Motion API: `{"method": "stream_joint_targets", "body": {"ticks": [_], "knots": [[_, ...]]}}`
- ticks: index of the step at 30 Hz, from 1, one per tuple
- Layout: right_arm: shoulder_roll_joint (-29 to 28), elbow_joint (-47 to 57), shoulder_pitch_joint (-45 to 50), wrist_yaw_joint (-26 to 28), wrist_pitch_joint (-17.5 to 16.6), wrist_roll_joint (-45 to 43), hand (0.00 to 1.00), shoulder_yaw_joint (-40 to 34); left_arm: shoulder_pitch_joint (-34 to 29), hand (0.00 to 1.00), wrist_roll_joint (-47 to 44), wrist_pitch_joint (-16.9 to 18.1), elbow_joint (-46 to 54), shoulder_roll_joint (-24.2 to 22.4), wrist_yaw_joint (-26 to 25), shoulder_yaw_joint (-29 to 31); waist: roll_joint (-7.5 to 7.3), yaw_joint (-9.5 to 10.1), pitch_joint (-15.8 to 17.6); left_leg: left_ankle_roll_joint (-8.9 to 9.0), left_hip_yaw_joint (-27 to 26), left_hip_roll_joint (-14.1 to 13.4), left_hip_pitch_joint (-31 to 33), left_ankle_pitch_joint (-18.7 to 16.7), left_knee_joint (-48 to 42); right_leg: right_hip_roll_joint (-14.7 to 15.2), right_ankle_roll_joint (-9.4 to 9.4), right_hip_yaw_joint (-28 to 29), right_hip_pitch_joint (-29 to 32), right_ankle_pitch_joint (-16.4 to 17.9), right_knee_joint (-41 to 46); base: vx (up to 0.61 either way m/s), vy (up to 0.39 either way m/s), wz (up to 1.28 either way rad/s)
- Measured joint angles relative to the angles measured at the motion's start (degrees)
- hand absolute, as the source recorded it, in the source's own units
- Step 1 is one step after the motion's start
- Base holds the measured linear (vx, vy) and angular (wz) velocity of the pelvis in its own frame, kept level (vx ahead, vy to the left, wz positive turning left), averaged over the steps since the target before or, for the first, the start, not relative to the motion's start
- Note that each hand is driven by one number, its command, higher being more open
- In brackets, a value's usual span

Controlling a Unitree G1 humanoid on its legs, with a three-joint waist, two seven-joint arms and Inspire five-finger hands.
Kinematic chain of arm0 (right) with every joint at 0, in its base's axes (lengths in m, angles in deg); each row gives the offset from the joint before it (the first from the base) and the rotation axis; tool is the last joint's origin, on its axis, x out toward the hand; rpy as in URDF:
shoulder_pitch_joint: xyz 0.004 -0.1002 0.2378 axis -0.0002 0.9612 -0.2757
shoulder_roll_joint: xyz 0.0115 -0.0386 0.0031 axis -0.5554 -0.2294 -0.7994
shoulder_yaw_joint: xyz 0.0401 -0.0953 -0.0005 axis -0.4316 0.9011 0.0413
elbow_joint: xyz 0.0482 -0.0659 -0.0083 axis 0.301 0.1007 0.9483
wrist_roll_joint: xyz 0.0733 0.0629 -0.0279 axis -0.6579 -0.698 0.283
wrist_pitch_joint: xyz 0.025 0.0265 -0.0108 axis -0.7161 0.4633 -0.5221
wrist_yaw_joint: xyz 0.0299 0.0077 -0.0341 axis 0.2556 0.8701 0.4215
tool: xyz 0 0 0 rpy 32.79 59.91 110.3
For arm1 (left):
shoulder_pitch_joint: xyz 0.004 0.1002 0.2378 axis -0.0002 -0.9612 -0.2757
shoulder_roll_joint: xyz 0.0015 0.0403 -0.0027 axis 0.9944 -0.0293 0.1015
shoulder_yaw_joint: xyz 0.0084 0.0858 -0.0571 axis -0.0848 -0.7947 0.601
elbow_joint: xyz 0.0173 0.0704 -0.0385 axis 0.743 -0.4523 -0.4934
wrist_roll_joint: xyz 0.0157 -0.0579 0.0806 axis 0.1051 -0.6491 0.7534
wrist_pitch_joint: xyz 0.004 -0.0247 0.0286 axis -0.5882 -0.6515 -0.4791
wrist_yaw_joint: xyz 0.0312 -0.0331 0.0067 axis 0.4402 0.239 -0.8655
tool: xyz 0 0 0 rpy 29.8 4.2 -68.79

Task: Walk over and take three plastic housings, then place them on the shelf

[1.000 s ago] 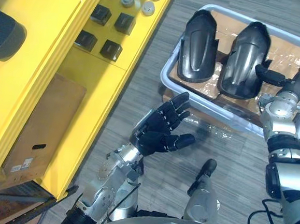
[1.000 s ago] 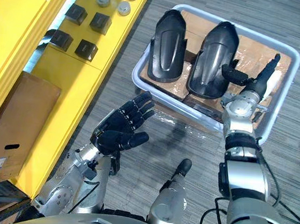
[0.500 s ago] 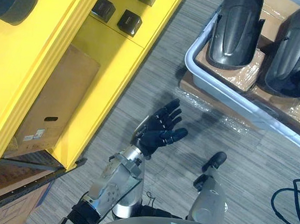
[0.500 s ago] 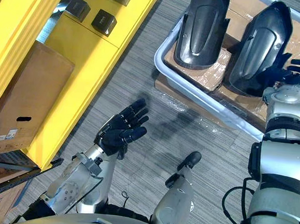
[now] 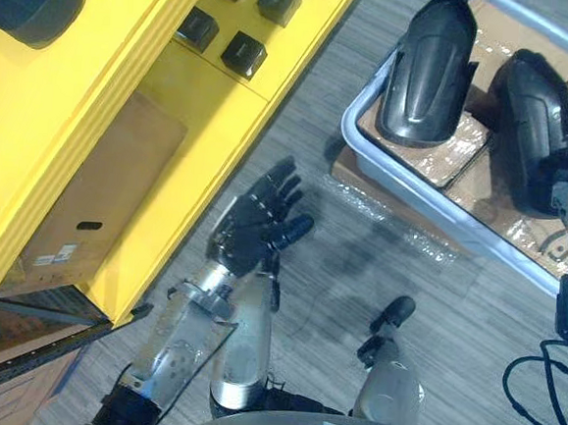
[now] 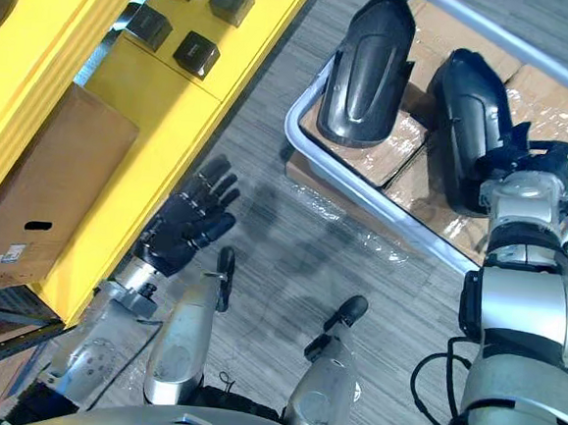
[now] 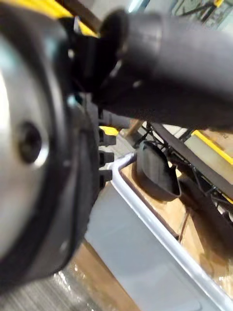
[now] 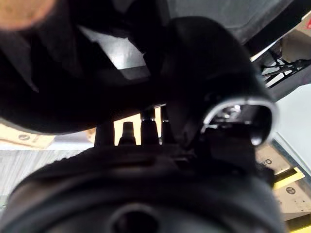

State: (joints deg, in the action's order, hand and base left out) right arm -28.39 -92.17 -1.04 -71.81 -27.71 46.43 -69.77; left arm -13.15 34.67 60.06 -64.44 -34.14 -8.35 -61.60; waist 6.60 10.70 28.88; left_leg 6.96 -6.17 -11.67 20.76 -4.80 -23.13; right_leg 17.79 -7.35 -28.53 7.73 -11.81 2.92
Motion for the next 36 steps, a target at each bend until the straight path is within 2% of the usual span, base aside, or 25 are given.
{"method": "stream_joint_targets", "body": {"ticks": [4, 5, 6, 8, 11, 13, 14, 16, 18, 20, 22, 24, 27, 33, 36], "knots": [[-3.16, 1.48, 6.26, -0.04, 0.04, -0.06, 0.0, -4.62, -0.06, 1.0, 0.11, -3.28, 2.85, 1.45, 1.09, 1.24, -3.46, -0.07, -0.29, 0.93, -0.96, -1.0, -4.15, 1.1, 3.4, -0.98, 0.79, 0.44, -1.91, 0.58, 0.0, 0.03, -0.041, -0.12], [-4.64, 1.76, 8.23, -0.5, -0.09, -0.04, 0.0, -6.15, 0.35, 1.0, 0.7, -5.01, 2.85, 1.57, 1.78, 1.19, -4.72, -0.42, -0.64, 1.15, -1.52, -1.12, -6.07, 1.73, 5.16, -1.16, 0.85, 0.54, -2.71, 0.67, -0.01, 0.02, -0.033, -0.12], [-5.18, 2.02, 9.05, -1.06, -0.14, 0.0, 0.0, -6.82, 0.44, 1.0, 1.06, -5.77, 2.86, 1.56, 2.24, 1.12, -5.16, -0.64, -0.94, 1.19, -1.72, -1.1, -6.71, 2.0, 5.89, -1.16, 0.93, 0.57, -2.94, 0.79, -0.03, 0.02, -0.036, -0.15], [-8.06, 6.29, 12.92, -4.07, -0.15, 0.92, 0.0, -8.1, 0.66, 1.0, 1.44, -8.59, 3.13, 1.44, 3.46, 1.06, -7.08, -1.32, -2.48, 1.61, -3.06, -1.1, -9.35, 3.04, 8.71, -1.25, 1.13, 0.96, -3.51, 1.69, -0.21, 0.02, -0.036, -0.18], [-10.36, 12.71, 17.08, -6.65, -0.08, 1.78, 0.0, -8.06, 1.26, 1.0, 4.16, -12.45, 3.04, 0.18, 3.16, 0.04, -7.75, -2.03, -4.88, 2.12, -3.96, -1.17, -11.84, 4.16, 11.55, -1.75, 0.99, 1.17, -4.83, 1.98, -1.5, 0.02, -0.041, -0.13], [-12.72, 18.16, 20.57, -9.35, -0.07, 3.94, 0.0, -7.93, 2.29, 1.0, 7.74, -16.41, 2.22, -1.15, 2.16, -1.42, -7.92, -2.32, -8.59, 2.55, -5.21, -1.2, -14.3, 5.33, 14.77, -2.38, 0.92, 1.72, -5.87, 1.95, -3.39, 0.05, -0.047, -0.19], [-13.57, 19.38, 20.96, -9.87, 0.01, 4.09, 0.0, -7.9, 2.43, 1.0, 8.26, -17.2, 1.94, -1.51, 1.94, -1.7, -7.94, -2.65, -9.29, 2.66, -5.44, -1.24, -15.14, 5.63, 15.59, -2.59, 0.89, 1.81, -6.32, 1.92, -3.73, 0.05, -0.046, -0.18], [-16.72, 23.95, 23.12, -11.14, 0.15, 6.3, 0.0, -7.83, 2.8, 1.0, 9.84, -20.0, -0.03, -3.13, 1.72, -2.91, -7.91, -3.21, -13.46, 3.19, -7.07, -1.53, -17.85, 6.59, 18.92, -3.36, 0.83, 2.38, -7.07, 1.88, -4.96, 0.04, -0.044, -0.24], [-18.14, 26.93, 24.62, -11.34, 0.03, 8.72, 0.0, -7.73, 3.39, 1.0, 9.81, -22.45, -1.23, -4.49, 0.79, -3.61, -7.91, -3.45, -15.7, 3.41, -7.94, -1.54, -19.92, 7.45, 21.21, -3.78, 0.51, 2.78, -8.07, 1.67, -6.04, 0.05, -0.03, -0.19], [-19.33, 28.97, 25.2, -11.38, 0.02, 11.08, 0.0, -7.64, 5.0, 1.0, 9.78, -24.86, -3.65, -5.62, -0.82, -4.23, -7.93, -3.58, -16.56, 3.53, -8.82, -1.58, -22.27, 7.95, 22.6, -4.01, 0.49, 3.36, -9.23, 1.65, -6.21, 0.03, -0.012, -0.17], [-20.83, 31.61, 25.58, -11.44, -0.11, 13.83, 0.0, -5.51, 7.39, 1.0, 9.51, -28.66, -8.57, -6.55, -4.22, -4.98, -8.12, -4.67, -18.09, 3.6, -9.85, -1.51, -24.03, 8.15, 23.59, -4.0, 0.45, 3.9, -9.93, 1.62, -6.3, 0.0, 0.005, -0.16], [-21.97, 33.6, 26.63, -11.34, -0.44, 15.63, 0.0, -4.2, 8.85, 1.0, 9.25, -30.55, -13.08, -7.06, -6.15, -5.23, -8.45, -5.32, -19.46, 3.6, -10.42, -1.5, -24.71, 8.15, 23.88, -4.09, 0.28, 4.35, -10.16, 1.51, -6.72, 0.01, 0.006, -0.15], [-23.4, 37.19, 29.08, -10.91, -3.28, 19.5, 0.0, -1.63, 11.51, 1.0, 6.56, -32.98, -22.72, -8.09, -10.6, -5.09, -8.98, -6.47, -20.82, 3.59, -11.58, -1.21, -26.44, 8.14, 24.43, -4.04, -0.15, 5.33, -11.05, 1.2, -7.33, 0.0, 0.01, -0.16], [-24.91, 37.73, 30.87, -9.45, -8.99, 24.39, 0.0, 2.13, 17.83, 1.0, 4.72, -32.55, -34.63, -10.06, -14.61, -4.44, -9.63, -8.02, -21.75, 3.62, -13.3, -1.14, -27.75, 8.13, 24.7, -4.03, -0.4, 6.9, -10.77, 0.96, -7.38, -0.03, 0.012, -0.15], [-26.12, 37.83, 31.9, -8.74, -11.09, 26.32, 0.0, 3.09, 21.23, 1.0, 0.79, -29.31, -38.47, -11.81, -16.47, -3.69, -9.83, -8.64, -21.88, 3.55, -13.95, -1.06, -28.32, 8.19, 25.49, -4.07, -0.33, 7.32, -10.4, 0.87, -7.41, -0.02, 0.012, -0.11]]}}
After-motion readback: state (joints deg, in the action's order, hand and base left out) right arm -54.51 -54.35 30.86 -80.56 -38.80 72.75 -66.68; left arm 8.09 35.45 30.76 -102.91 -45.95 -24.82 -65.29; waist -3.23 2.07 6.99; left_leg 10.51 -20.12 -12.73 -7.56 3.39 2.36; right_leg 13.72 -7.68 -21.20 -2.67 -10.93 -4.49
